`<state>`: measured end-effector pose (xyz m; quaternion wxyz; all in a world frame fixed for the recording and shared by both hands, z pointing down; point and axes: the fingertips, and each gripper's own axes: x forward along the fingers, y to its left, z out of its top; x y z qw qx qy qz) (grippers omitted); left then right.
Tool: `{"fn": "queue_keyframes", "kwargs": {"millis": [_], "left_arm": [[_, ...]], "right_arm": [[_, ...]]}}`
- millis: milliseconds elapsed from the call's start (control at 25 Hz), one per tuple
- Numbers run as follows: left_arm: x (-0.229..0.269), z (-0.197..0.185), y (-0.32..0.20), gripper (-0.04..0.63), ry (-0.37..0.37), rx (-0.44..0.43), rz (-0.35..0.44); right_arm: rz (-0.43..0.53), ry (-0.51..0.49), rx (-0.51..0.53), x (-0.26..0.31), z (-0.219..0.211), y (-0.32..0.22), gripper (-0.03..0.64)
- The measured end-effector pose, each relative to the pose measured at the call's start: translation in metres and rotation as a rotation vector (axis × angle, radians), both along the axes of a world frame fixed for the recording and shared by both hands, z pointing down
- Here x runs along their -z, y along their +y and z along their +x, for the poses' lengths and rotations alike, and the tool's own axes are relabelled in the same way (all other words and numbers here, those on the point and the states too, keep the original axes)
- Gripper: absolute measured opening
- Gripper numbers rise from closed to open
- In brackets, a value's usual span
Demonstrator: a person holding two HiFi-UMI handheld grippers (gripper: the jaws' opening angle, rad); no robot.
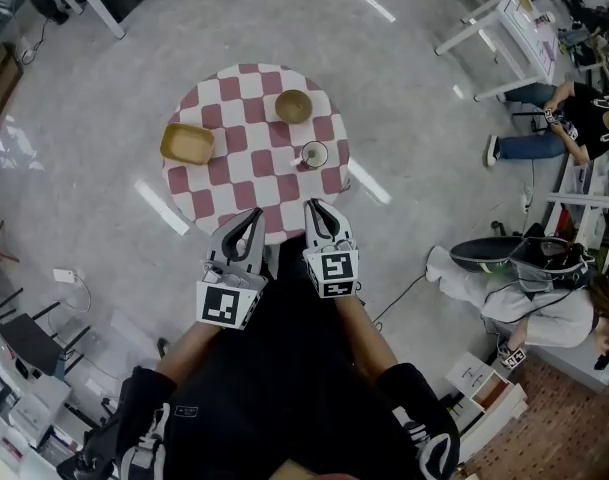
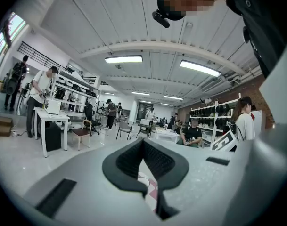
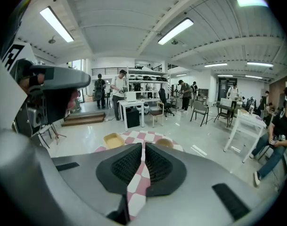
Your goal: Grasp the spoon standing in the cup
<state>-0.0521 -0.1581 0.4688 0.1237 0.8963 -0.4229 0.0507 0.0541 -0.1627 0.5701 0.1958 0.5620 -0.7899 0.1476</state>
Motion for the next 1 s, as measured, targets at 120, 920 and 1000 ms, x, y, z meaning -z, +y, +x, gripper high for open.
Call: {"fn": "queue_keyframes", "kwargs": {"millis": [120,920,1000], "left_arm": [[-0.005,0.01,-0.017,0.008,-0.007,-0.003,-0.02],[-0.033,0.048,-0.075,0.008,-0.012,0.031,-0.091],[-0.036,0.049,-0.076,0.008,-0.027,0.034,-0.093]], "right_arm": [[-0.04,0.036,0.035,-0.02,0.005,-0.016,0.031],[-0.275,0.304,0.2,-0.158,0.028,-0.071,0.106],[-0.277,0.326,0.215,-0.165,0.029,-0.075,0.109]]}}
